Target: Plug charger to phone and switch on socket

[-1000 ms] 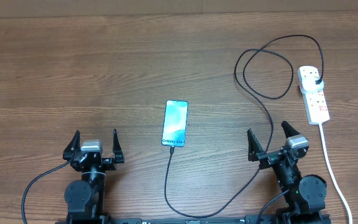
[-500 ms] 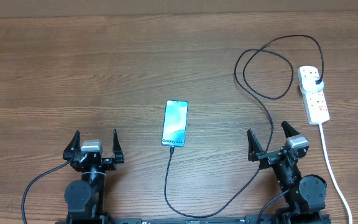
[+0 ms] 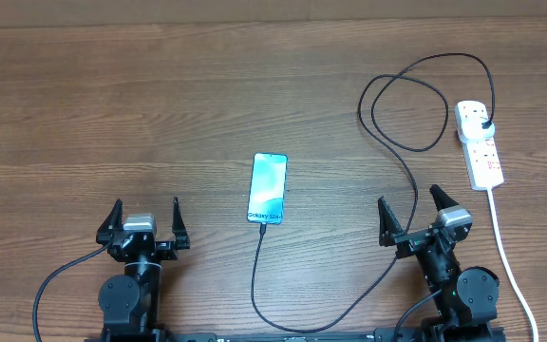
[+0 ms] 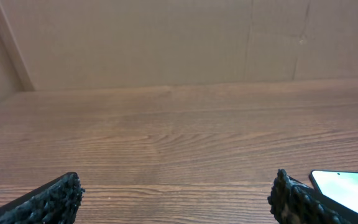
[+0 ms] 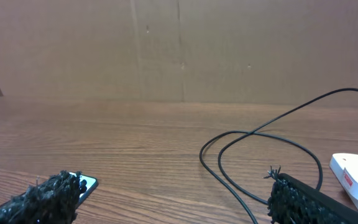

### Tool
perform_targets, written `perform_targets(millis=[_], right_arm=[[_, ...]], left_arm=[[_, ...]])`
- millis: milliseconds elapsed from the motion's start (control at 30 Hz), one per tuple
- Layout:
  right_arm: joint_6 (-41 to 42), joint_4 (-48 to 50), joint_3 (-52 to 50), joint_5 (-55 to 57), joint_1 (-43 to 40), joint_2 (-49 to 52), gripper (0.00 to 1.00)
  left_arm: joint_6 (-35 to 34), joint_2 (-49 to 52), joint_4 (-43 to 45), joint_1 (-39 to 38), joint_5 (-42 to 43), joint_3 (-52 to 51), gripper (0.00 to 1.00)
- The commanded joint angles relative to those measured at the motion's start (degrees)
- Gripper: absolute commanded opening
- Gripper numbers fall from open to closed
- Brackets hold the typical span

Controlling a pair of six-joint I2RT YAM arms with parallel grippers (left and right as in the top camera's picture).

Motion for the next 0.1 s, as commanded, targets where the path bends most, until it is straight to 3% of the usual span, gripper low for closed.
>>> perform_targets(millis=[0, 67], right_arm=[[-0.28, 0.11, -0.59, 0.68, 0.28, -0.59, 1.0], [-0.28, 0.11, -0.59, 0.7, 0.28, -0.59, 1.0]], left_arm=[[1.51, -0.61, 0.07, 0.26, 0.28, -0.2, 0.99], [1.51, -0.61, 0.07, 0.26, 0.28, -0.2, 1.0]])
